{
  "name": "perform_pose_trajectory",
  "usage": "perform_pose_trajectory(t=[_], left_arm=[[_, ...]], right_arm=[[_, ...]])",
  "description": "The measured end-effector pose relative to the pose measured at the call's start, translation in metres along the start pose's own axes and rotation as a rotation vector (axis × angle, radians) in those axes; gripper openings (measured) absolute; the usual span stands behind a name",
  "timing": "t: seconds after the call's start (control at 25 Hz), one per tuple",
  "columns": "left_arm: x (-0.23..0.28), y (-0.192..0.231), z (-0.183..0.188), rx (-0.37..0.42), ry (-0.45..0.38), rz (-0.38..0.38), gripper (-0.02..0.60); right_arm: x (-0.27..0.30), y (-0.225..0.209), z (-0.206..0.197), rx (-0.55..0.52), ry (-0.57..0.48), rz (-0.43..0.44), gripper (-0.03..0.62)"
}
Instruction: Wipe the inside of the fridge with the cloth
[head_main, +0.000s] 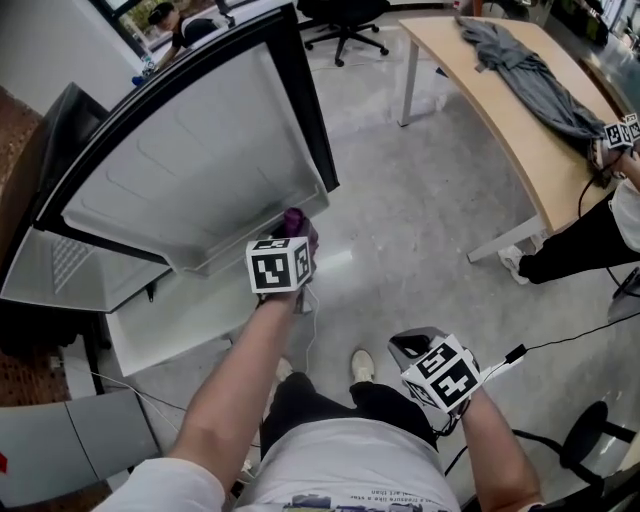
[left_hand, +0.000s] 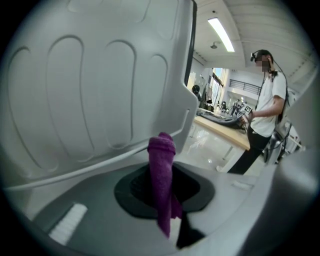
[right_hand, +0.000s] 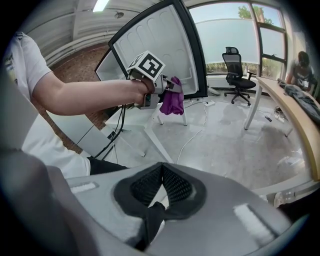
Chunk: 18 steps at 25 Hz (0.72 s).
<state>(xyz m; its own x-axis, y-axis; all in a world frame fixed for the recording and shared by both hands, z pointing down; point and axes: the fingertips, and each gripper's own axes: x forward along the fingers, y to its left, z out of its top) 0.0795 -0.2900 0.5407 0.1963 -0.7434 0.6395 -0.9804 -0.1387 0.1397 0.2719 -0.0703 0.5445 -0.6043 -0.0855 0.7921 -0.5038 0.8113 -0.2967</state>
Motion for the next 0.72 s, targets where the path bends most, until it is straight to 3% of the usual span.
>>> perform_pose_trajectory(t=[0.72], left_arm=[[0.036, -0.037, 0.024, 0.008, -0.002, -0.034, 0.071]], right_arm=[[-0.007, -0.013, -0.016, 0.053, -0.012, -0.019, 0.003]])
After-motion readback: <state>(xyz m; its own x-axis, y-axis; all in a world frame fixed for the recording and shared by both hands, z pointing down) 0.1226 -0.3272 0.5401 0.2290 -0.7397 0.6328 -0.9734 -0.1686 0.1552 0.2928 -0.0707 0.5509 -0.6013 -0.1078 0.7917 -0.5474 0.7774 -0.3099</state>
